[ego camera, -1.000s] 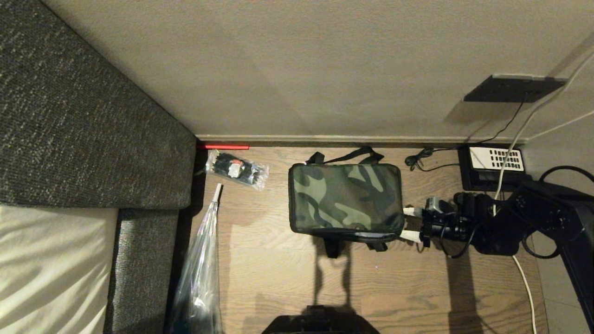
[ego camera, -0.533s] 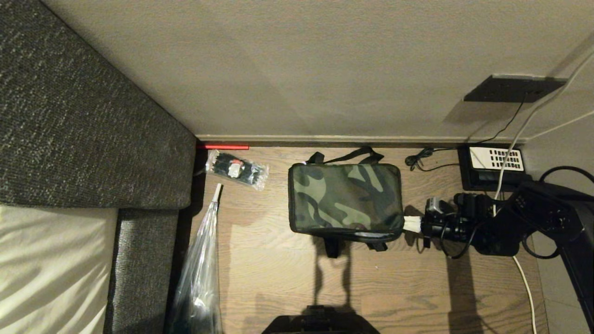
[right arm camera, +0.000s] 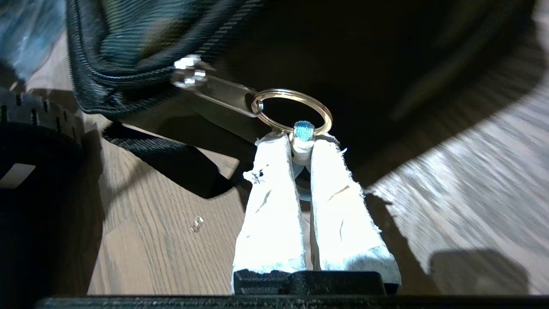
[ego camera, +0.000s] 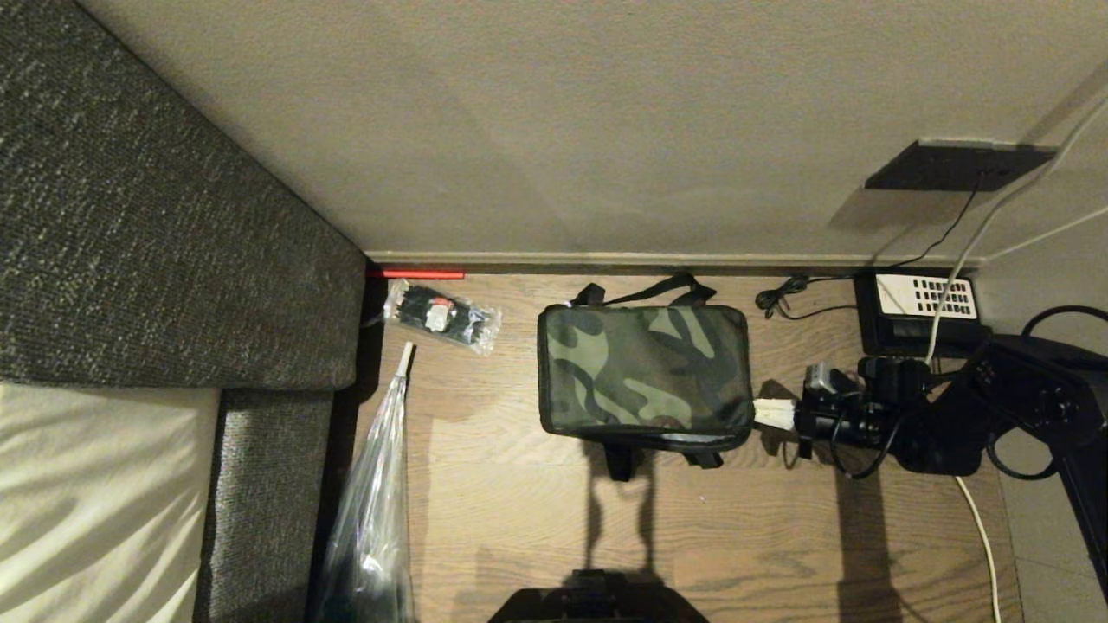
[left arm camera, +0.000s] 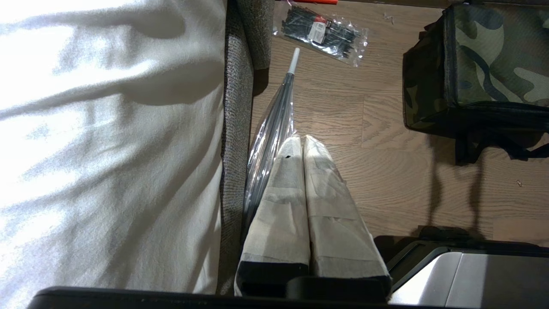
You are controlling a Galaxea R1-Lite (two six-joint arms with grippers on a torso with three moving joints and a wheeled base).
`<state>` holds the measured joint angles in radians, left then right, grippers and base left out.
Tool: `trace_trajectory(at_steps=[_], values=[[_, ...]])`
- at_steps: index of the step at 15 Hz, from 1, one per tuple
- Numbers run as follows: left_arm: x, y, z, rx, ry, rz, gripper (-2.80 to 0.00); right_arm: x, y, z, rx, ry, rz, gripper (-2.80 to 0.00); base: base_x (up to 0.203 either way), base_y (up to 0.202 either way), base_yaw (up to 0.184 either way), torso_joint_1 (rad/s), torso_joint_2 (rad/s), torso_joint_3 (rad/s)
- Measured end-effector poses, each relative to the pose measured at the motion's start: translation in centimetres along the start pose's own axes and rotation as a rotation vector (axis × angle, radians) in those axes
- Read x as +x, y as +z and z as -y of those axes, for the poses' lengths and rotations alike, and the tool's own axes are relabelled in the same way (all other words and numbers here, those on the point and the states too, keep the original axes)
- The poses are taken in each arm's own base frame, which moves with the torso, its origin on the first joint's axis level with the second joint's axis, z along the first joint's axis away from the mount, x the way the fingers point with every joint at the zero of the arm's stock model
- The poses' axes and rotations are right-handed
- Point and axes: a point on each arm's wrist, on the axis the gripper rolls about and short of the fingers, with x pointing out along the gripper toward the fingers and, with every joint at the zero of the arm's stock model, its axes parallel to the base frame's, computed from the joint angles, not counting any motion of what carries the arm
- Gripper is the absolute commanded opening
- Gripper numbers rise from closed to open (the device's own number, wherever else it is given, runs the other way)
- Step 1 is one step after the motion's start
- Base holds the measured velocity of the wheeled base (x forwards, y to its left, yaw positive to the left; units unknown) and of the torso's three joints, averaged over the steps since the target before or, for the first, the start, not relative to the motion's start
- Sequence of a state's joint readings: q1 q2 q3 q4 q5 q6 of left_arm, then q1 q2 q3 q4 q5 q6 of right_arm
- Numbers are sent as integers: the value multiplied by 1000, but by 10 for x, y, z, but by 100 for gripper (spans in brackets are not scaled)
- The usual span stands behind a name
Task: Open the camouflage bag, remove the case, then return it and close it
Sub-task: Open the top of the storage box
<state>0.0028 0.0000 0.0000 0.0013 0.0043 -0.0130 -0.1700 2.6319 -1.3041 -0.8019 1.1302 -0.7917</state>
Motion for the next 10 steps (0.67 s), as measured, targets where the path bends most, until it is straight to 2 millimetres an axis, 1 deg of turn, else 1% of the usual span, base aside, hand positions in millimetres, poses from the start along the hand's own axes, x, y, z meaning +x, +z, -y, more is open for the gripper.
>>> trace_trajectory(at_steps=[5, 10], values=[[0, 0, 0, 0, 0, 0, -280, -8, 15, 5, -4, -17, 3, -280, 0, 0, 0, 0, 0, 0], [0, 0, 0, 0, 0, 0, -280, -10, 31, 9, -2, -24, 14, -280, 0, 0, 0, 0, 0, 0]])
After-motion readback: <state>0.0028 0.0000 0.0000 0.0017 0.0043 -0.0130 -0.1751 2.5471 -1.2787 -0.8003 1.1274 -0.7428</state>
